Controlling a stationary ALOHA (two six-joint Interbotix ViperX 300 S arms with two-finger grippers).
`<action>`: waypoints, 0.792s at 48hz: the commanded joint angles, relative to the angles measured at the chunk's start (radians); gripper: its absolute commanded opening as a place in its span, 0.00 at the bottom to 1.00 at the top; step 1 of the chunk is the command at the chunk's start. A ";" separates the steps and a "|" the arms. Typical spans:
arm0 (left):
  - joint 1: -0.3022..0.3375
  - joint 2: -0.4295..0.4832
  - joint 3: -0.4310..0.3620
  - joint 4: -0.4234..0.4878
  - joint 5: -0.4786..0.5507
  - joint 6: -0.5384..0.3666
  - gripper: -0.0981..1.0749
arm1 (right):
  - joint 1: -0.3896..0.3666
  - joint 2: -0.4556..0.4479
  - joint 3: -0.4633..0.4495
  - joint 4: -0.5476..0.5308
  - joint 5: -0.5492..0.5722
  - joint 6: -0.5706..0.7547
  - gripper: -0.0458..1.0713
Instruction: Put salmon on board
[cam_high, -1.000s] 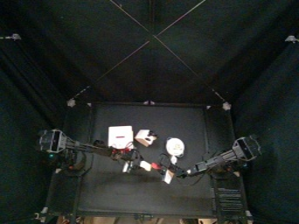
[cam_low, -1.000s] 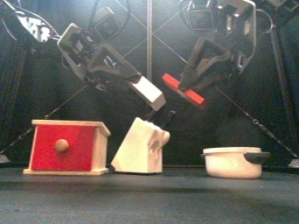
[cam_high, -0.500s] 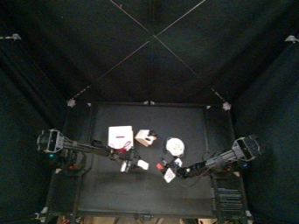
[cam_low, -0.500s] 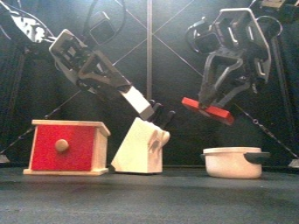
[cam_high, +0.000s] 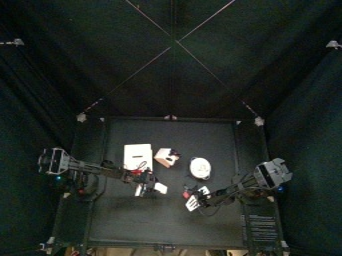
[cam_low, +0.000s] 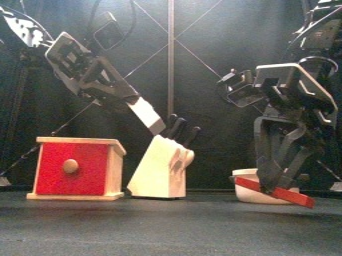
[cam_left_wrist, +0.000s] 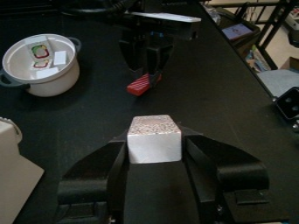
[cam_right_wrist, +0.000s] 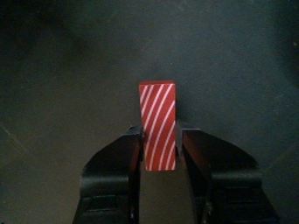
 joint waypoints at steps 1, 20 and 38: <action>0.002 -0.014 -0.011 0.000 -0.003 0.000 0.57 | 0.002 -0.011 -0.015 0.000 -0.005 -0.002 0.45; 0.002 -0.014 -0.009 0.000 -0.003 0.000 0.57 | 0.002 -0.011 -0.015 -0.006 0.003 -0.002 0.67; 0.002 -0.014 -0.009 0.002 -0.003 0.000 0.57 | 0.003 -0.009 -0.017 -0.006 0.014 -0.003 0.73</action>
